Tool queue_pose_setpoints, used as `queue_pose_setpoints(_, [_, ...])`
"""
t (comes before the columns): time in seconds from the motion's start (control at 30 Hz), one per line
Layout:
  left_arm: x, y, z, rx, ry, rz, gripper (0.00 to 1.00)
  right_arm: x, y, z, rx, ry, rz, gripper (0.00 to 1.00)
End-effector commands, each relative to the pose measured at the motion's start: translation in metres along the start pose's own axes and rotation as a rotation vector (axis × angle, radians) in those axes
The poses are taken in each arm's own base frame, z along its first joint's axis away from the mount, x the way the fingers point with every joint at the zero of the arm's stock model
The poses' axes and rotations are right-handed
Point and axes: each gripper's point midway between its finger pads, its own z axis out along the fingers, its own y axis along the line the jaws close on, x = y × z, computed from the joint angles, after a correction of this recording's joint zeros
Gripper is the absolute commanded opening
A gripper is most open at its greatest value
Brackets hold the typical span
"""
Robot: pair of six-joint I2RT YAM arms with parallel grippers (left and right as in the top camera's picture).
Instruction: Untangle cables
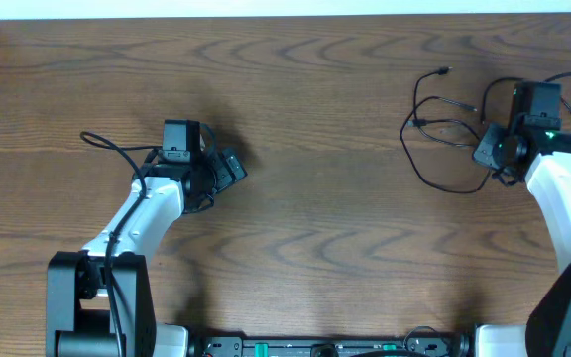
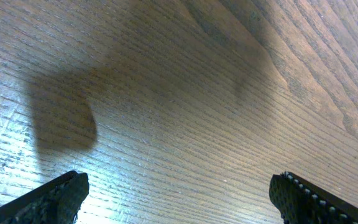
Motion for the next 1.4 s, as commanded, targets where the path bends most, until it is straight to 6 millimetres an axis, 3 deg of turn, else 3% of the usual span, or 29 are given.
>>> queue_pose_setpoints(0.0, [-0.006, -0.002, -0.005, 0.003, -0.020, 0.006, 0.98, 0.005, -0.030, 0.008, 0.165, 0.006, 0.000, 0.01])
queue_pose_setpoints(0.2, [-0.006, -0.002, -0.005, 0.003, -0.020, 0.006, 0.98, 0.009, -0.044, 0.021, 0.261, 0.028, -0.017, 0.06])
queue_pose_setpoints(0.23, [-0.006, -0.002, -0.005, 0.003, -0.020, 0.006, 0.98, 0.011, -0.044, 0.025, 0.264, 0.037, -0.020, 0.16])
queue_pose_setpoints(0.3, [-0.006, -0.002, -0.005, 0.003, -0.020, 0.006, 0.98, 0.013, -0.044, 0.030, 0.268, 0.047, -0.023, 0.56])
queue_pose_setpoints(0.4, [-0.006, -0.002, -0.005, 0.003, -0.020, 0.006, 0.98, 0.015, -0.044, 0.035, 0.273, 0.060, -0.026, 0.83])
queue_pose_setpoints(0.5, [-0.006, -0.002, -0.005, 0.003, -0.020, 0.006, 0.98, 0.014, -0.045, 0.035, 0.280, 0.055, -0.027, 0.99])
queue_pose_setpoints(0.67, [-0.006, -0.002, -0.005, 0.003, -0.020, 0.006, 0.98, 0.003, -0.048, 0.031, 0.306, 0.012, -0.041, 0.99])
queue_pose_setpoints(0.8, [-0.006, -0.002, -0.005, 0.003, -0.020, 0.006, 0.98, -0.016, -0.036, 0.019, 0.255, -0.039, -0.035, 0.99])
queue_pose_setpoints(0.93, [-0.006, -0.002, -0.005, 0.003, -0.020, 0.006, 0.98, -0.040, -0.002, 0.017, 0.075, -0.115, -0.109, 0.98])
queue_pose_setpoints(1.07, [-0.006, -0.002, -0.005, 0.003, -0.020, 0.006, 0.98, -0.049, 0.036, 0.016, -0.121, -0.152, -0.200, 0.96])
queue_pose_setpoints(1.1, [-0.006, -0.002, -0.005, 0.003, -0.020, 0.006, 0.98, -0.049, 0.044, 0.015, -0.164, -0.152, -0.232, 0.91])
queue_pose_setpoints(1.17, [-0.006, -0.002, -0.005, 0.003, -0.020, 0.006, 0.98, -0.046, 0.053, 0.013, -0.222, -0.144, -0.271, 0.61])
queue_pose_setpoints(1.2, [-0.006, -0.002, -0.005, 0.003, -0.020, 0.006, 0.98, -0.045, 0.054, 0.013, -0.224, -0.141, -0.273, 0.31])
queue_pose_setpoints(1.23, [-0.006, -0.002, -0.005, 0.003, -0.020, 0.006, 0.98, -0.044, 0.052, 0.014, -0.215, -0.136, -0.273, 0.15])
queue_pose_setpoints(1.27, [-0.006, -0.002, -0.005, 0.003, -0.020, 0.006, 0.98, -0.043, 0.048, 0.015, -0.191, -0.133, -0.271, 0.05])
queue_pose_setpoints(1.37, [-0.006, -0.002, -0.005, 0.003, -0.020, 0.006, 0.98, -0.042, 0.021, 0.020, -0.044, -0.129, -0.249, 0.01])
